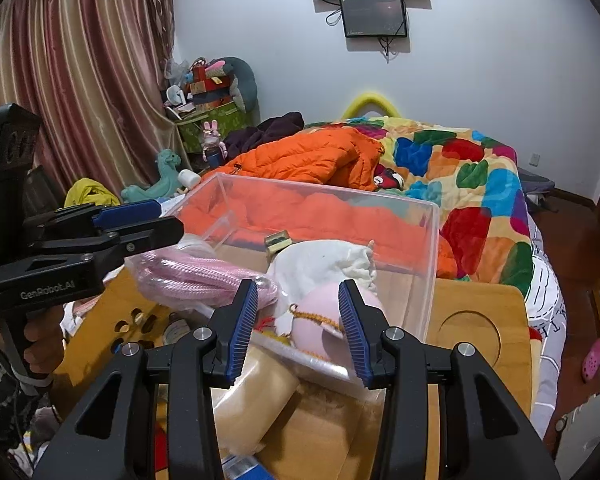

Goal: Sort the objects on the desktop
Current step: 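Carry the soap bar with the left tool while the right tool carries the gourd into the box, then reach the left tool toward the green bottle while the right tool reaches the cream jar, then close the left tool on the green bottle while the right tool grasps the cream jar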

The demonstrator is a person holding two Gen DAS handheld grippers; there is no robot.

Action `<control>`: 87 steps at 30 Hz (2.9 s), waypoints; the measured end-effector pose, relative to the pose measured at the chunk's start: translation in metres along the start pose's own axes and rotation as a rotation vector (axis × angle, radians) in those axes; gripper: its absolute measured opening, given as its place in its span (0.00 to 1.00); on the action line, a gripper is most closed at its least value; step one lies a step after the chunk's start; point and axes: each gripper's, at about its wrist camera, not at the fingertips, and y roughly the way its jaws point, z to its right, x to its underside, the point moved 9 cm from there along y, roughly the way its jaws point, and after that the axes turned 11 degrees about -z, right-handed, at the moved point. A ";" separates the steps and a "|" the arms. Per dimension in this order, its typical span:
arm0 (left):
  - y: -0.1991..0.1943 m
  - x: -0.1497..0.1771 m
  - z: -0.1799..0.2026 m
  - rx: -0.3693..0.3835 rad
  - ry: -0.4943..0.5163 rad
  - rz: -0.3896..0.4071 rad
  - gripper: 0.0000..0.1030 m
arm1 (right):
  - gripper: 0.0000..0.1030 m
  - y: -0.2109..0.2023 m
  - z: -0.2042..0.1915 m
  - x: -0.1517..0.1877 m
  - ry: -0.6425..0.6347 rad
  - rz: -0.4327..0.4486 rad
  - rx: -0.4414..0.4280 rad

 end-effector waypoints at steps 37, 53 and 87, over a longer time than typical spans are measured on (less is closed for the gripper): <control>0.037 0.091 0.013 0.110 -0.098 -0.237 0.57 | 0.77 0.022 -0.017 0.063 0.100 -0.153 -0.087; 0.044 0.080 0.034 0.072 -0.061 -0.231 0.72 | 0.64 0.032 -0.023 0.082 0.025 -0.179 -0.088; -0.020 0.069 0.021 -0.053 -0.049 0.001 0.70 | 0.64 -0.016 -0.025 0.065 0.047 -0.048 -0.144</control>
